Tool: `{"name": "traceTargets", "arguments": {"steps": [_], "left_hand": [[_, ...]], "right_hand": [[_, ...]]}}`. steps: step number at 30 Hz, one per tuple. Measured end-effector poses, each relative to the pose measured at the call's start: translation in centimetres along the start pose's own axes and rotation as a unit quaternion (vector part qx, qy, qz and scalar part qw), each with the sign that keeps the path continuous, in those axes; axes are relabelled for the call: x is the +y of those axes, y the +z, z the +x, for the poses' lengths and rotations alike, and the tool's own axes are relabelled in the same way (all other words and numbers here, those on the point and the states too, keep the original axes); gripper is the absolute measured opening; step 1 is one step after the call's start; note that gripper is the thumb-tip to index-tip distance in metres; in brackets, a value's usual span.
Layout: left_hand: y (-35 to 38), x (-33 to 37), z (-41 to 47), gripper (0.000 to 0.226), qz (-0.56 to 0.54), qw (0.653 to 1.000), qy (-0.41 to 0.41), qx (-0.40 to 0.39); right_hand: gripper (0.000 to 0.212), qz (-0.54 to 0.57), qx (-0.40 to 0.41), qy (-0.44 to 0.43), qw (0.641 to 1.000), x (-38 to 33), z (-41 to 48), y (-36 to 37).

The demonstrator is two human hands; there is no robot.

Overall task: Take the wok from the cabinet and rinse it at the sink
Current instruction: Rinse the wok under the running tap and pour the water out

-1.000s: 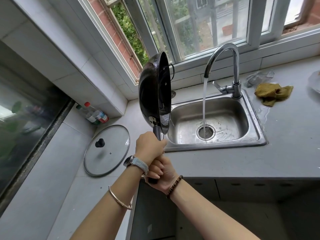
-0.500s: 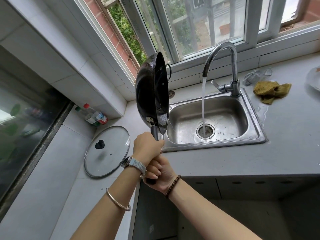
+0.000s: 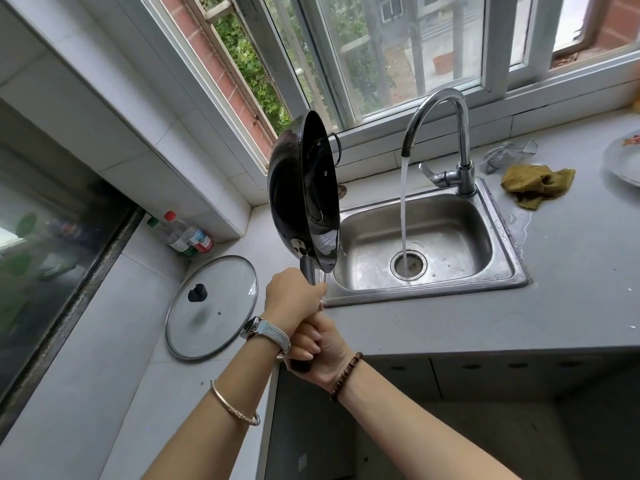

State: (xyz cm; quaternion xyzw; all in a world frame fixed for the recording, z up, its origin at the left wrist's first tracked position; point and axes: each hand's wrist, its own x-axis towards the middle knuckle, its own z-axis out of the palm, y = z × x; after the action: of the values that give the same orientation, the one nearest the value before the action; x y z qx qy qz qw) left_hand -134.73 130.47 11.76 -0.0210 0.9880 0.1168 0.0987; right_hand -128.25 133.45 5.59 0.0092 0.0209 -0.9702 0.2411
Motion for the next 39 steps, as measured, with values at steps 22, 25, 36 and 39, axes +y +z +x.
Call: {"name": "traceTargets", "arguments": {"steps": [22, 25, 36, 39], "left_hand": [[-0.42, 0.00, -0.73, 0.028, -0.018, 1.000, 0.001, -0.007], [-0.46, -0.14, -0.72, 0.029, -0.020, 1.000, 0.001, -0.011], [0.12, -0.12, -0.80, 0.029, -0.032, 0.999, -0.004, -0.029], [0.16, 0.03, -0.75, 0.029, -0.027, 0.999, 0.000, -0.030]], "right_hand": [[0.048, -0.016, 0.016, 0.016, 1.000, -0.07, -0.31, -0.09], [0.049, -0.018, 0.035, 0.018, 0.999, -0.07, -0.33, -0.12], [0.050, 0.006, 0.049, 0.023, 0.999, -0.22, -0.83, -0.26], [0.050, 0.001, 0.051, 0.019, 0.999, -0.50, -1.00, -0.08]]}}
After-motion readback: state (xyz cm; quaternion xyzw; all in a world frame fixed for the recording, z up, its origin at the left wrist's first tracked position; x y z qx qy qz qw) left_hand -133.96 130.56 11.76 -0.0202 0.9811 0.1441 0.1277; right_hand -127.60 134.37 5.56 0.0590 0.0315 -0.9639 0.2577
